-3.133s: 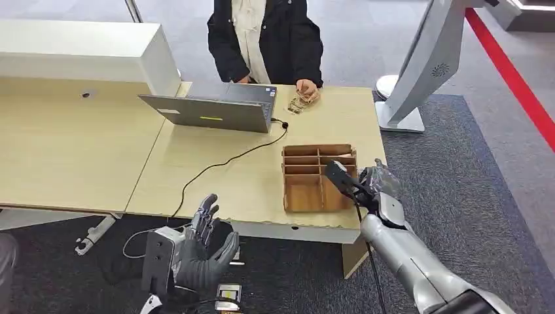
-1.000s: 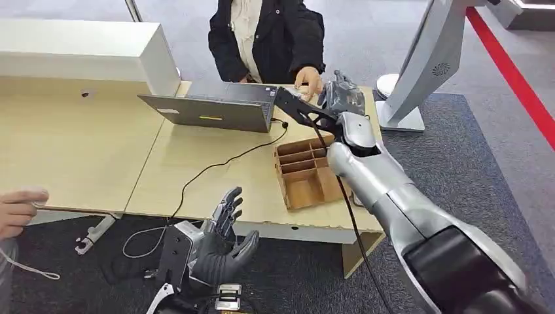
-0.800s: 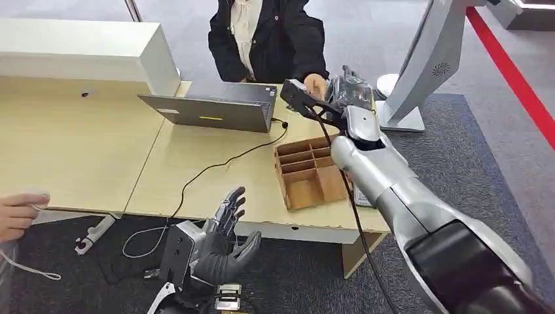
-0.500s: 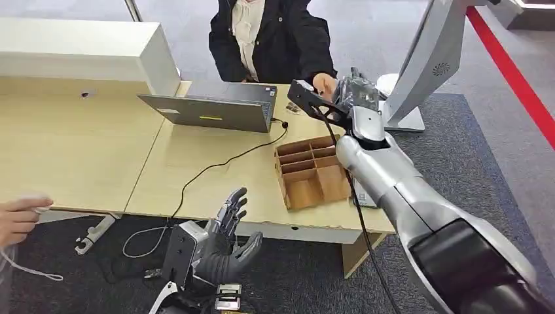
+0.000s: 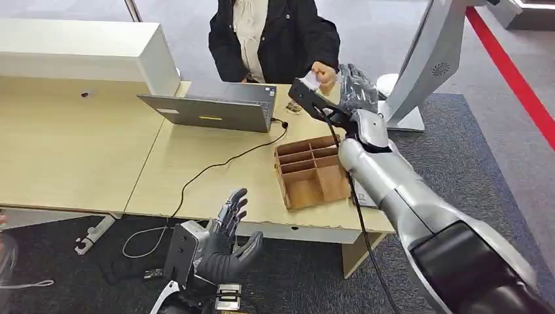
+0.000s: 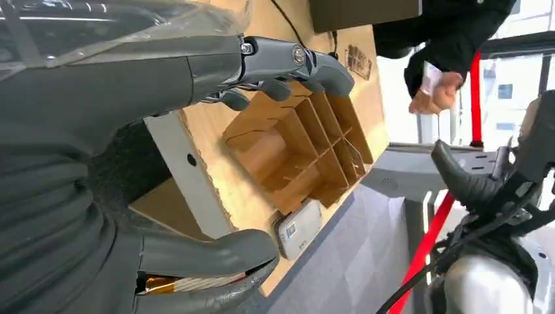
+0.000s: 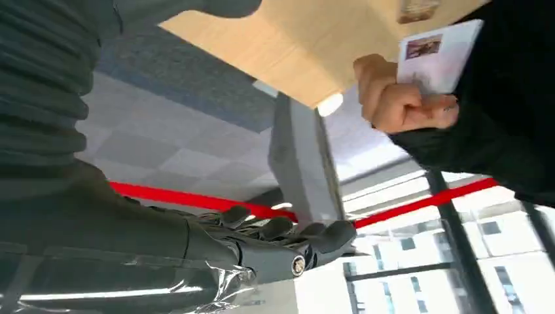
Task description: Pass the card to the sensor for recognition and then transmit it.
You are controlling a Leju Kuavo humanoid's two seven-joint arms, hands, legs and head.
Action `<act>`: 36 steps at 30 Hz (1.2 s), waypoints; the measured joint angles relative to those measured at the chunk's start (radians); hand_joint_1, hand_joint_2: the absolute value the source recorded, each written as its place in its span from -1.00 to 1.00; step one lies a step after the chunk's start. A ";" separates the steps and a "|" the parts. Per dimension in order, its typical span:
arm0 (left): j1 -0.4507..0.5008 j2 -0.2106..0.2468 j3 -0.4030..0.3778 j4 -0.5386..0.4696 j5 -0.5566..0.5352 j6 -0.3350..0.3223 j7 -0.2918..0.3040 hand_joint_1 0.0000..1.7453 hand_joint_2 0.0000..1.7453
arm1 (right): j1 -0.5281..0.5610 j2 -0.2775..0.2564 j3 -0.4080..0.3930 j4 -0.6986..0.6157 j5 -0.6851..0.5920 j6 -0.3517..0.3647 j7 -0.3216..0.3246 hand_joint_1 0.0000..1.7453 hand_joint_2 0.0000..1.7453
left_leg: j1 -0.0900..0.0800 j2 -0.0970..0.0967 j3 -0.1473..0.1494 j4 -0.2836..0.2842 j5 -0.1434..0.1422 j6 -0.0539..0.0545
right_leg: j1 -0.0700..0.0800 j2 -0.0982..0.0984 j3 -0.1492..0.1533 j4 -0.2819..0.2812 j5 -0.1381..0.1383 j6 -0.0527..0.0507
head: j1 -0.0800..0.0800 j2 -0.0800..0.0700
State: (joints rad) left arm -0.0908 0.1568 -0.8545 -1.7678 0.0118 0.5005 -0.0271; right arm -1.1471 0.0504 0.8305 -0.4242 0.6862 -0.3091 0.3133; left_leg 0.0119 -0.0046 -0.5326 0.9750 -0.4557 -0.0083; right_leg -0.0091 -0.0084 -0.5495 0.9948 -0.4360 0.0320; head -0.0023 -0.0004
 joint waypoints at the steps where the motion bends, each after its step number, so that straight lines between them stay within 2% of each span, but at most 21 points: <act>1: 0.000 0.000 0.000 0.000 0.000 0.001 -0.005 -1.00 1.00 | 0.006 -0.001 -0.001 -0.007 -0.020 -0.019 -0.050 -1.00 1.00 | 0.000 0.000 0.000 0.000 0.000 0.000 | 0.000 0.000 0.000 0.000 0.000 0.000 | 0.000 0.000; 3: 0.000 0.000 0.000 0.002 0.000 0.001 -0.009 -1.00 1.00 | 0.015 -0.002 -0.001 -0.018 -0.038 -0.035 -0.096 -1.00 1.00 | 0.000 0.000 0.000 0.000 0.000 0.000 | 0.000 0.000 0.000 0.000 0.000 0.000 | 0.000 0.000; 9: 0.001 0.000 0.000 0.007 -0.001 0.020 -0.007 -1.00 1.00 | 0.051 -0.010 -0.002 -0.069 -0.086 -0.036 -0.153 -1.00 1.00 | 0.000 0.000 0.000 0.000 0.000 0.000 | 0.000 0.000 0.000 0.000 0.000 0.000 | 0.000 0.000; 15: 0.007 0.000 0.000 0.006 -0.027 0.031 0.018 -1.00 1.00 | 0.136 -0.050 0.008 -0.169 -0.072 0.041 -0.128 -1.00 1.00 | 0.000 0.000 0.000 0.000 0.000 0.000 | 0.000 0.000 0.000 0.000 0.000 0.000 | 0.000 0.000; 21: 0.014 0.001 0.000 -0.004 -0.047 0.035 0.041 -1.00 1.00 | 0.173 -0.078 0.042 -0.196 -0.023 0.103 -0.126 -1.00 1.00 | 0.000 0.000 0.000 0.000 0.000 0.000 | 0.000 0.000 0.000 0.000 0.000 0.000 | 0.000 0.000; 27: 0.021 0.003 0.000 -0.017 -0.057 0.040 0.055 -1.00 1.00 | 0.191 -0.089 0.072 -0.198 -0.001 0.116 -0.124 -1.00 1.00 | 0.000 0.000 0.000 0.000 0.000 0.000 | 0.000 0.000 0.000 0.000 0.000 0.000 | 0.000 0.000; 36: 0.021 0.005 0.000 -0.026 -0.065 0.018 0.069 -1.00 1.00 | 0.204 -0.109 0.097 -0.215 0.041 0.138 -0.081 -1.00 1.00 | 0.000 0.000 0.000 0.000 0.000 0.000 | 0.000 0.000 0.000 0.000 0.000 0.000 | 0.000 0.000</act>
State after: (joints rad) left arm -0.0696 0.1621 -0.8545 -1.7941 -0.0534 0.5188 0.0420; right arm -0.9435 -0.0591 0.9277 -0.6390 0.7271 -0.1709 0.2327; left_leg 0.0117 -0.0047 -0.5327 0.9750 -0.4557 -0.0083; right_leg -0.0092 -0.0085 -0.5493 0.9948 -0.4360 0.0321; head -0.0027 -0.0004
